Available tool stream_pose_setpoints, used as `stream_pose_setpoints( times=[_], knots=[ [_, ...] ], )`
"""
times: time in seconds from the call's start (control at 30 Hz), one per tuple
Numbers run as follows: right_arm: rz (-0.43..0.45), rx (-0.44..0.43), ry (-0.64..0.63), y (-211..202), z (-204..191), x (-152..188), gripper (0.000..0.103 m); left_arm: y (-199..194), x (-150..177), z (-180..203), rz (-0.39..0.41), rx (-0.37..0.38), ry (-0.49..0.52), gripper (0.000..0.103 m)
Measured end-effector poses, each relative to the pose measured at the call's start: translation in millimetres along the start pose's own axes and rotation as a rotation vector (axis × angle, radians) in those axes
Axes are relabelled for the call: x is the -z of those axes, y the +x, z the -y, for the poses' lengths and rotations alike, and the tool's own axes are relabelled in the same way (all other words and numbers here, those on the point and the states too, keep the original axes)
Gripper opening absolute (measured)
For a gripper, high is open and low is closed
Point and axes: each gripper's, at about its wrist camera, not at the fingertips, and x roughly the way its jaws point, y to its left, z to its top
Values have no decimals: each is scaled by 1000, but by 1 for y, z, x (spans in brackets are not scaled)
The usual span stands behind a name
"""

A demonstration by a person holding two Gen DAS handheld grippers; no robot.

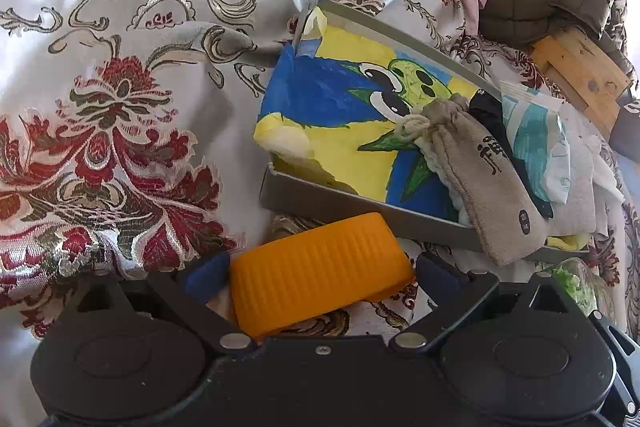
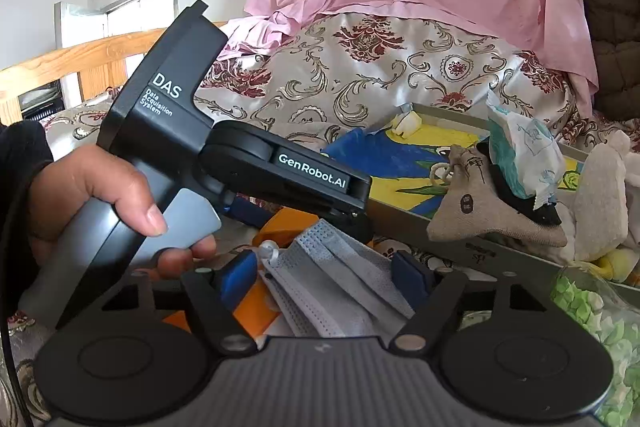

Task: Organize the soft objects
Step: 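Close the left tool on the orange band while the right tool grasps the grey mask, then lift the orange band and grey mask and carry them toward the tray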

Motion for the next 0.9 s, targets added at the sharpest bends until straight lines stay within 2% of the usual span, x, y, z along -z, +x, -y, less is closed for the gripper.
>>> stream_pose_setpoints(
  times=[0.2, 0.43, 0.73, 0.8, 0.9],
  knots=[
    [-14, -20, 9, -1, 0, -1, 59, -2, 3, -6, 13, 22, -17, 94],
    [-23, -28, 16, 0, -1, -1, 50, -5, 9, -12, 37, 48, -37, 89],
    [-36, -43, 40, 1, 2, -1, 36, -8, 16, -20, 60, 82, -76, 77],
    [-39, -51, 47, 1, 2, -1, 25, -9, 17, -22, 65, 88, -84, 74],
    [-40, -49, 48, 2, 2, 0, 20, -10, 20, -25, 77, 99, -97, 68]
  ],
)
